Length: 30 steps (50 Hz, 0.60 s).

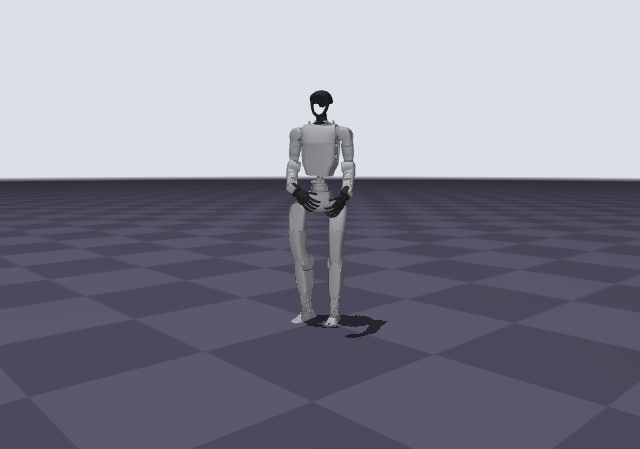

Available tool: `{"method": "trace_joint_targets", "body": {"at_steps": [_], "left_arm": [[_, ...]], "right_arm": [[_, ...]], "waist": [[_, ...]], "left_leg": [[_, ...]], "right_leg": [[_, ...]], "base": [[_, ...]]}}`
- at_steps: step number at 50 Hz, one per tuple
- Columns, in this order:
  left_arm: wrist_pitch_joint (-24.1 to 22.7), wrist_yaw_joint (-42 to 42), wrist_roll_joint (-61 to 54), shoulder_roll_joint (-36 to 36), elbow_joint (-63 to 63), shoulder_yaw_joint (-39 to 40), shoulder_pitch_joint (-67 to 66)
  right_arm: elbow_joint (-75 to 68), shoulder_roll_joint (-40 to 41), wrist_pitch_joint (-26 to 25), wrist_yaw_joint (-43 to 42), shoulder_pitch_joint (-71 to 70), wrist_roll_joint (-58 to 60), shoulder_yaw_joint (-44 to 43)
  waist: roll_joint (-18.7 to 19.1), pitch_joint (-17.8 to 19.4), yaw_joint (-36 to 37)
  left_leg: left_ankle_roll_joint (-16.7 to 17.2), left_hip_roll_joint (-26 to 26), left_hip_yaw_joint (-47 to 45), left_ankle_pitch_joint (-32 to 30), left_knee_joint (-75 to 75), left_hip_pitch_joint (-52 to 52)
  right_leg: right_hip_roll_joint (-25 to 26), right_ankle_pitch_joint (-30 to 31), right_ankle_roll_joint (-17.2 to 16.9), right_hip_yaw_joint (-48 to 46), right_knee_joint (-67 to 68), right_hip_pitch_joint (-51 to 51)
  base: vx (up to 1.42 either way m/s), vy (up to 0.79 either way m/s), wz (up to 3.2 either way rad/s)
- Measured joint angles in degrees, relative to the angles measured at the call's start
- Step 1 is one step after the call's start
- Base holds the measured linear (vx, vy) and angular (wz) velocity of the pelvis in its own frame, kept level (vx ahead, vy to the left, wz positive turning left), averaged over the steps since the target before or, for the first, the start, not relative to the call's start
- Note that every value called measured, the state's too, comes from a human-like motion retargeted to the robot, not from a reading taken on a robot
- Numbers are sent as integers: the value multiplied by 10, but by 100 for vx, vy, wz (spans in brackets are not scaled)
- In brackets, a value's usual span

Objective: In place motions

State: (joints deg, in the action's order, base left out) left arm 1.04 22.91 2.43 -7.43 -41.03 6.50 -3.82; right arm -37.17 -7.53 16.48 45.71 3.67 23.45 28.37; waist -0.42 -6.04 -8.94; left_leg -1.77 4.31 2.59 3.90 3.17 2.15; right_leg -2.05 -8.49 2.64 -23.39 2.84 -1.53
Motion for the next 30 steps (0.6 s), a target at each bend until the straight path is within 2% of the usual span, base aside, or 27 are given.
{"method": "trace_joint_targets", "body": {"at_steps": [7, 12, 16, 20, 24, 30], "left_arm": [[-1, -19, 15, 5, -111, 23, 5], [16, -17, 7, 23, -238, 58, 19], [12, -20, 9, 20, -349, 86, 26], [11, -51, 39, 3, -471, 103, 41], [22, -74, 54, -4, -537, 112, 36], [13, -68, 63, 3, -540, 127, -11]], "right_arm": [[-94, -16, -29, -76, -4, 86, -50], [-248, -10, -72, -184, -21, 132, -90], [-447, -2, -156, -259, -58, 123, -125], [-569, -20, -257, -258, -73, 49, -144], [-563, -36, -237, -254, -34, 43, -161], [-537, -45, -193, -293, 14, 92, -168]], "waist": [[2, 1, 1], [2, 0, 0], [5, -1, 1], [6, 0, 6], [4, 2, 5], [8, 2, -2]], "left_leg": [[0, -1, -2, 0, 0, 1], [-1, -1, -4, 0, 0, 1], [-1, -3, -9, 2, 0, 0], [-1, -3, -10, 3, 0, 1], [-2, 0, -7, 2, -1, 3], [-2, -2, -12, 3, -3, 3]], "right_leg": [[0, 1, 0, 2, 0, 2], [0, 2, 0, 4, 0, 2], [2, 3, 0, 7, 0, 4], [1, 3, -1, 8, -1, 5], [0, 2, -2, 5, -2, 5], [1, 2, -2, 9, -2, 8]], "base": [[0, 0, 0], [0, 0, 0], [0, 0, 0], [0, 0, 0], [0, 0, 0], [0, 0, -3]]}}
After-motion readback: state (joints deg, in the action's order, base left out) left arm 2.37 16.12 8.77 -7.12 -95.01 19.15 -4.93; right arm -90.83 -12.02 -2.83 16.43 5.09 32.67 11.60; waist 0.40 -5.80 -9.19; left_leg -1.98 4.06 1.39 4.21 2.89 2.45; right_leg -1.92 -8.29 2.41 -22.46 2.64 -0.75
